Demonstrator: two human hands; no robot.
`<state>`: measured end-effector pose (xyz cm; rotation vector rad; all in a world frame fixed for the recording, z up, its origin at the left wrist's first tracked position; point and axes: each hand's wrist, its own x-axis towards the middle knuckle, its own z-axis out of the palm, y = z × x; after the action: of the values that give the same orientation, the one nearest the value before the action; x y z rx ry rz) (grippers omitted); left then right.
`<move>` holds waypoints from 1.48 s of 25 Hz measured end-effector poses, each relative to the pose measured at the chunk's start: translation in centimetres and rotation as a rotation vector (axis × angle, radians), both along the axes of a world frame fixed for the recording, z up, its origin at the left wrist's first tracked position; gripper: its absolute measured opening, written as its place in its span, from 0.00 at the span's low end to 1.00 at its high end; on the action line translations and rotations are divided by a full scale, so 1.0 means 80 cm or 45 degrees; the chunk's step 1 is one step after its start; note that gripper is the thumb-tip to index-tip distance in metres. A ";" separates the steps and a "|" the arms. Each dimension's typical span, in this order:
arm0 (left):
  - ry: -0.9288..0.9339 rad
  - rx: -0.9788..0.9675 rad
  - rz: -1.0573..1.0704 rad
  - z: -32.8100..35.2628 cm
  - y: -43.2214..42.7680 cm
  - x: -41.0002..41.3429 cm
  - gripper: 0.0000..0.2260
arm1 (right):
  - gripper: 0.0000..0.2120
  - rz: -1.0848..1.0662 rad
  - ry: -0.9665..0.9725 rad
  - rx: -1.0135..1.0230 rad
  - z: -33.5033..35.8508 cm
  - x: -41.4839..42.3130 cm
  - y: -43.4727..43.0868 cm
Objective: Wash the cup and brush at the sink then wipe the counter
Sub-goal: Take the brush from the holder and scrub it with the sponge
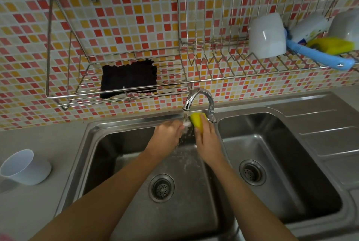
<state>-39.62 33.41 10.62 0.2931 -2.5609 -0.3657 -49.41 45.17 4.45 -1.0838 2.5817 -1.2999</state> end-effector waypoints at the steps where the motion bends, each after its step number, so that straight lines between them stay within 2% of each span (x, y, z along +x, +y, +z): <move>1: -0.052 -0.019 0.007 0.003 0.002 0.001 0.10 | 0.24 -0.051 -0.126 -0.011 -0.005 -0.011 0.000; 4: -0.206 -0.078 0.069 0.004 -0.005 0.000 0.11 | 0.25 0.056 -0.251 0.232 -0.023 -0.039 0.000; 7: -0.213 0.006 0.099 0.000 -0.017 0.004 0.11 | 0.29 0.210 -0.349 0.379 -0.021 -0.057 -0.013; 10: -0.189 0.036 0.094 -0.003 -0.024 0.010 0.10 | 0.32 0.160 -0.470 0.378 -0.017 -0.072 -0.024; 12: -0.161 0.051 0.093 -0.005 -0.028 0.015 0.09 | 0.32 0.027 -0.486 0.316 -0.017 -0.074 -0.021; 14: -0.093 0.100 0.101 -0.005 -0.033 0.022 0.08 | 0.31 0.008 -0.455 0.330 -0.020 -0.077 -0.016; 16: -0.066 0.232 0.101 -0.005 -0.036 0.029 0.09 | 0.28 0.023 -0.423 0.301 -0.026 -0.081 -0.013; 17: -0.061 0.336 0.119 -0.006 -0.036 0.032 0.09 | 0.27 0.003 -0.475 0.195 -0.024 -0.078 -0.014; 18: -0.061 0.487 0.158 -0.007 -0.037 0.034 0.09 | 0.25 -0.033 -0.612 -0.008 -0.021 -0.071 -0.016; 21: -0.050 1.178 0.266 -0.007 -0.038 0.037 0.04 | 0.23 -0.037 -1.429 -0.746 -0.004 -0.023 -0.014; 22: -0.067 1.269 0.273 -0.008 -0.037 0.038 0.05 | 0.21 -0.004 -1.664 -0.852 -0.002 -0.005 -0.009; 23: -0.106 1.247 0.272 -0.010 -0.036 0.039 0.07 | 0.20 0.009 -1.820 -0.882 -0.001 0.009 -0.004; 25: -0.167 1.118 0.258 -0.014 -0.034 0.043 0.10 | 0.21 0.005 -1.938 -0.839 -0.003 0.023 -0.002; 26: -0.173 1.073 0.250 -0.015 -0.034 0.046 0.11 | 0.23 -0.017 -1.939 -0.788 -0.002 0.026 -0.005; 28: -0.182 1.012 0.228 -0.016 -0.036 0.052 0.11 | 0.24 -0.062 -1.789 -0.619 -0.002 0.030 -0.019; 30: -0.215 0.937 0.201 -0.015 -0.037 0.059 0.10 | 0.19 -0.109 -1.395 -0.339 0.000 0.035 -0.034; 33: -0.270 0.793 0.141 -0.016 -0.034 0.071 0.10 | 0.19 -0.065 -0.781 0.085 -0.002 0.038 -0.046; 37: -0.291 0.655 0.114 -0.016 -0.032 0.079 0.12 | 0.20 -0.098 -0.369 0.384 -0.009 0.040 -0.062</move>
<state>-33.30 30.89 9.34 0.6658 -2.6222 -1.0091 -46.25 40.21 3.77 -0.6948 2.5093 -0.9532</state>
